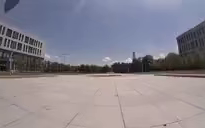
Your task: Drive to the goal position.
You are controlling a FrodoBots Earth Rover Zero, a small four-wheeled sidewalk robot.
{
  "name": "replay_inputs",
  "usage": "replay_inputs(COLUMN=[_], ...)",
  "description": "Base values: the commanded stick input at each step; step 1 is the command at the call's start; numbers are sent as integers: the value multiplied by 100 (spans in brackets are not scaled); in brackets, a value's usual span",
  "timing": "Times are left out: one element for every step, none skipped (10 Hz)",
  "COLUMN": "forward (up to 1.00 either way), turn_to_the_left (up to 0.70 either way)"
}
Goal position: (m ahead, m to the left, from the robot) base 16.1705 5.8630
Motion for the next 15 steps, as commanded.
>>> replay_inputs(forward=[50, 50, 50, 50, 50, 50, 50, 50, 50, 50, 50, 50, 50, 50, 50], turn_to_the_left=[1, 1, 1, 1, 1, 1, 1, 1, 1, 1, 1, 1, 1, 1, 1])
